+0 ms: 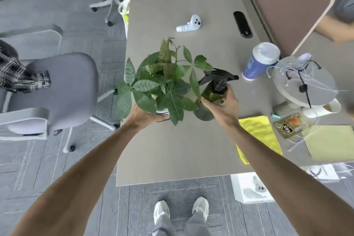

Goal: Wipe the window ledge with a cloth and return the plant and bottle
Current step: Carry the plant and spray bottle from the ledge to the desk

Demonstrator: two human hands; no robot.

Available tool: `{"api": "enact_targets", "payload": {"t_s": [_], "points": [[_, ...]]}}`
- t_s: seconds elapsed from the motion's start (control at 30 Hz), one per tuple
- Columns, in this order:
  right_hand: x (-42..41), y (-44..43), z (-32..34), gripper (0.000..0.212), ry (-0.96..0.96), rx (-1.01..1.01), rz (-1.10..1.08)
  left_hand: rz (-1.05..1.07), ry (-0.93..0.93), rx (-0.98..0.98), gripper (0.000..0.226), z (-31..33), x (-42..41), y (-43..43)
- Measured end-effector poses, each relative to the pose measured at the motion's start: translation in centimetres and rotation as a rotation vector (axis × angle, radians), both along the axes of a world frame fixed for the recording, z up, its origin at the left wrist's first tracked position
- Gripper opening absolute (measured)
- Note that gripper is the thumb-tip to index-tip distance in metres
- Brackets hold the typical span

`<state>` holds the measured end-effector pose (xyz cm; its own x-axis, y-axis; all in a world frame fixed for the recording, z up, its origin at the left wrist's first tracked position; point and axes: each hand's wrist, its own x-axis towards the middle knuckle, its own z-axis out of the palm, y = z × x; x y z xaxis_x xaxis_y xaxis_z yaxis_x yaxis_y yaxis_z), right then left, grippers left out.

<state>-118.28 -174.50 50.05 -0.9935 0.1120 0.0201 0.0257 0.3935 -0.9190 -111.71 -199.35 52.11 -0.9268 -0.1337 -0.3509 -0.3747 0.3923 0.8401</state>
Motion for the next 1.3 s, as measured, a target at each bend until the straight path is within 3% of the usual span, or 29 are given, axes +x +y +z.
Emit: {"api": "enact_targets", "payload": {"t_s": [0.07,0.13,0.17,0.27,0.37,0.47,0.6,0.67,0.77,0.87,1.1,1.3], "points": [[-0.2,0.0,0.0,0.063,-0.001,0.006,0.020,0.058,-0.083,0.068,0.102,0.2,-0.1,-0.1],[-0.3,0.1,0.1,0.063,-0.018,0.012,0.046,0.087,-0.120,0.103,0.127,0.4,0.1,-0.5],[-0.3,0.2,0.3,0.062,-0.029,0.017,0.056,0.073,-0.128,0.081,0.125,1.4,0.4,-0.2],[-0.1,0.4,0.5,0.064,-0.058,0.029,0.078,0.025,-0.109,0.062,0.084,1.0,0.0,-0.3],[0.1,0.5,0.8,0.068,-0.100,0.047,0.096,0.033,-0.116,0.065,0.074,4.1,0.0,1.3],[0.2,0.5,1.3,0.071,-0.146,0.056,0.098,0.078,-0.106,0.023,0.071,0.4,-0.4,-0.5],[0.4,0.8,2.1,0.081,-0.196,0.093,0.122,-0.059,-0.110,-0.069,0.057,-0.2,-0.3,-1.3],[1.1,1.3,2.4,0.090,-0.237,0.146,0.139,-0.057,-0.097,-0.056,0.072,0.1,0.2,-1.4],[3.1,2.2,3.3,0.105,-0.271,0.176,0.060,-0.009,-0.038,-0.130,0.113,0.6,1.4,-1.5],[6.0,3.2,5.0,0.087,-0.184,0.089,-0.040,0.072,0.030,-0.132,0.109,2.7,3.9,-0.5],[14.1,7.9,8.2,0.051,-0.017,-0.084,-0.153,0.031,0.123,-0.197,0.082,5.3,10.5,4.0],[18.1,13.9,8.4,0.038,-0.020,-0.142,-0.199,-0.020,0.111,-0.140,0.053,6.0,13.8,11.9]]}}
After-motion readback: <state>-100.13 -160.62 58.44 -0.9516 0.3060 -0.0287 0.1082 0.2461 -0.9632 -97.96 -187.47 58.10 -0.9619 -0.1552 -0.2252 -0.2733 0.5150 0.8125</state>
